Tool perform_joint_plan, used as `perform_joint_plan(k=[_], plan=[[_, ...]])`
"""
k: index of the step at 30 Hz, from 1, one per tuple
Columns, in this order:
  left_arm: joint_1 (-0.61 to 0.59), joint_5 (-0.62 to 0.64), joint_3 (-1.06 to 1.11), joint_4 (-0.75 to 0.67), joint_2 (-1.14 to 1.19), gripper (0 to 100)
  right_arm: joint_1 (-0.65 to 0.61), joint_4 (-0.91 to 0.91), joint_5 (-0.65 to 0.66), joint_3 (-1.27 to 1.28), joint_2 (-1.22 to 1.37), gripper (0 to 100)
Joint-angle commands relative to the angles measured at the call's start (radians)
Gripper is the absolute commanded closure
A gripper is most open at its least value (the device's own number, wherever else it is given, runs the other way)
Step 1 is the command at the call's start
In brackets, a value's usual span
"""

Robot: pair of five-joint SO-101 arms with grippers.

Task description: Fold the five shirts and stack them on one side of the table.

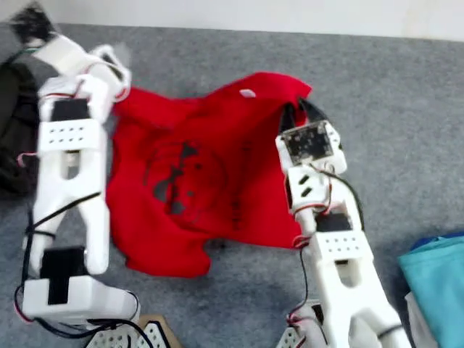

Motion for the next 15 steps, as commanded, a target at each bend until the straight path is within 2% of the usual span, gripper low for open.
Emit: perform_joint_plan(k=[1,3,7,10,15], plan=[[0.002,0.0,-0.047,0.008,0.005,41,0.015,-0.044,0.014,-0.008,0.056,83.4],[-0.024,0.002,-0.045,0.012,0.005,39,0.015,-0.033,0.017,-0.008,0.071,79.8],[-0.059,0.003,-0.047,0.117,-0.033,42,0.015,0.087,0.018,-0.01,0.007,81.7],[-0.059,0.003,-0.041,0.258,-0.09,47,0.008,0.266,0.017,-0.01,-0.116,81.7],[-0.035,0.002,-0.045,0.56,-0.228,60,-0.028,0.673,0.017,-0.01,-0.407,81.7]])
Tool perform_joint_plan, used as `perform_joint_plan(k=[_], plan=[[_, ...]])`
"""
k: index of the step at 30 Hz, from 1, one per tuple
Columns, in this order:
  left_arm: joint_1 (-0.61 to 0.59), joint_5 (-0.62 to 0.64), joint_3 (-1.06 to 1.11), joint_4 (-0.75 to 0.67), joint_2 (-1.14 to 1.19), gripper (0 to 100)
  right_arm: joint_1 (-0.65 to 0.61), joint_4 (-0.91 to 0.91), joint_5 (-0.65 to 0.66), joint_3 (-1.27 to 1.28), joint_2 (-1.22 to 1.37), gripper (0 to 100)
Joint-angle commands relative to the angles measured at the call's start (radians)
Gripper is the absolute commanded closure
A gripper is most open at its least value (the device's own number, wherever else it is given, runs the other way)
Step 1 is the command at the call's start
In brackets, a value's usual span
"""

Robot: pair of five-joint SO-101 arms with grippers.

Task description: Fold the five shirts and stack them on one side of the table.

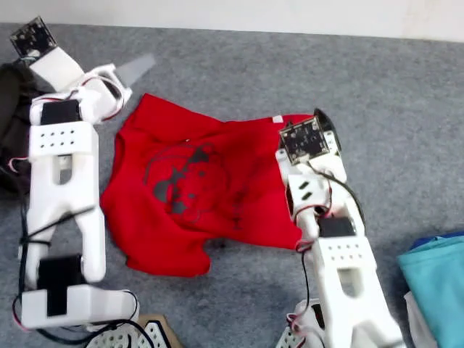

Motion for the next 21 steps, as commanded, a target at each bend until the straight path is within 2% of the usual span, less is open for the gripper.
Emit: perform_joint_plan(k=[1,3,6,10,15,21], plan=[[0.024,0.002,-0.038,0.216,-0.148,63,-0.044,0.308,0.008,-0.01,-0.243,81.7],[0.031,0.002,-0.024,0.321,-0.199,68,-0.067,0.441,0.009,-0.008,-0.36,81.7],[0.027,-0.021,0.035,0.396,-0.251,74,-0.093,0.613,0.006,-0.008,-0.504,81.7],[0.027,-0.193,0.168,0.466,-0.295,77,-0.134,0.826,-0.023,-0.028,-0.564,81.7],[0.025,-0.344,0.351,0.562,-0.383,77,-0.194,1.04,-0.149,-0.17,-0.44,81.7],[0.025,-0.45,0.581,0.608,-0.555,77,-0.232,1.162,-0.193,-0.364,-0.194,81.7]])
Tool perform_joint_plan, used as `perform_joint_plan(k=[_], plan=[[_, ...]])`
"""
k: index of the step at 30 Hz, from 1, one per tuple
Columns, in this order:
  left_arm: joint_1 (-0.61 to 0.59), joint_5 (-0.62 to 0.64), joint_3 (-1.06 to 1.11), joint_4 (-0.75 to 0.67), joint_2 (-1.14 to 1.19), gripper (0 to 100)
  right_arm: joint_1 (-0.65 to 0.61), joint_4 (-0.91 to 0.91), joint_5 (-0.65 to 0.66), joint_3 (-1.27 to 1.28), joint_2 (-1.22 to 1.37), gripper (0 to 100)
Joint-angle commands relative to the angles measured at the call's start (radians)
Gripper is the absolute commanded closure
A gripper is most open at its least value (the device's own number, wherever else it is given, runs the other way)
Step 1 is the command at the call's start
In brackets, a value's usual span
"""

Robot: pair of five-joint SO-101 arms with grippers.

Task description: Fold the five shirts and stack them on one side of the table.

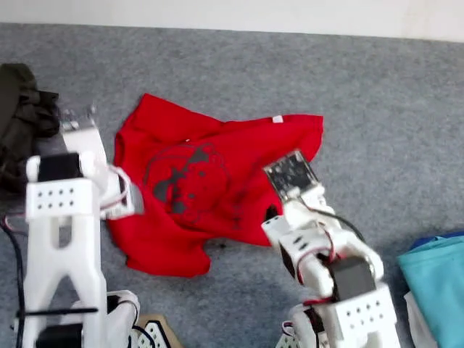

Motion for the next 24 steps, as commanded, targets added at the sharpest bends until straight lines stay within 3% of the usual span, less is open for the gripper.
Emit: perform_joint_plan(k=[1,10,18,24], plan=[[0.012,-0.058,0.117,0.012,-0.12,77,-0.016,0.036,-0.021,-0.128,0.134,81.7],[-0.025,-0.091,0.254,-0.046,-0.206,77,-0.012,-0.03,-0.021,-0.156,0.403,81.7],[-0.025,-0.089,0.217,-0.044,-0.203,77,-0.012,0.004,-0.041,-0.344,0.633,81.7],[-0.031,-0.089,0.042,-0.003,0.028,77,-0.018,0.094,-0.077,-0.516,0.748,81.7]])
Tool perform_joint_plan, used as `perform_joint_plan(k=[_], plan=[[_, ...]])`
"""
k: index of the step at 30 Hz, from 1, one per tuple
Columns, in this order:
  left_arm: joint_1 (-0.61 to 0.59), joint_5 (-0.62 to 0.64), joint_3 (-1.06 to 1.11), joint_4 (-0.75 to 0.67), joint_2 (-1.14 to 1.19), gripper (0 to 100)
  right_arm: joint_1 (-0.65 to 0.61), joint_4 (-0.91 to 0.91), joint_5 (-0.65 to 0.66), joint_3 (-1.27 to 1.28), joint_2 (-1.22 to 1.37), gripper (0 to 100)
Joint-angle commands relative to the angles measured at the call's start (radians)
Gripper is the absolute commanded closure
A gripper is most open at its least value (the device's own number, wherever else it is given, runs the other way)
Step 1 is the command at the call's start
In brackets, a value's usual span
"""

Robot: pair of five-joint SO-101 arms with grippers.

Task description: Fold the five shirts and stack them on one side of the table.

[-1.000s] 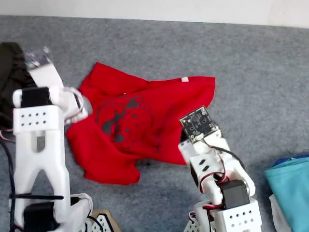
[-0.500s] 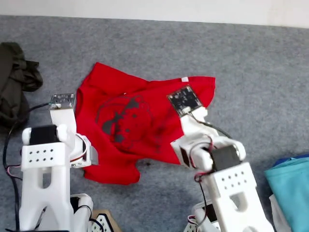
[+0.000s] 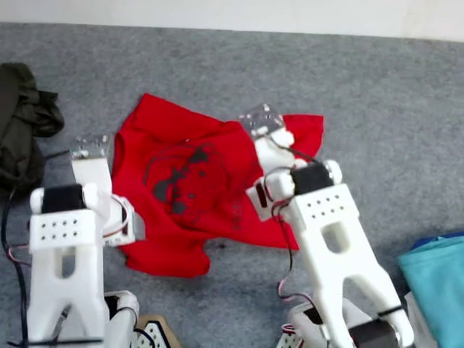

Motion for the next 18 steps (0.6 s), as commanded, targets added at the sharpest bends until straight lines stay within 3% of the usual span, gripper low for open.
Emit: perform_joint_plan(k=[1,6,11,18], plan=[[-0.019,-0.008,-0.127,0.037,0.189,77,-0.012,0.051,-0.018,-0.12,0.035,81.7],[-0.088,-0.008,-0.202,0.023,0.47,77,-0.005,0.054,-0.017,-0.136,0.064,81.7],[-0.163,-0.008,-0.202,-0.015,0.553,77,-0.005,0.051,-0.014,-0.134,0.065,81.7],[-0.13,-0.006,-0.209,-0.121,0.69,77,-0.005,0.039,-0.012,-0.134,0.133,81.7]])
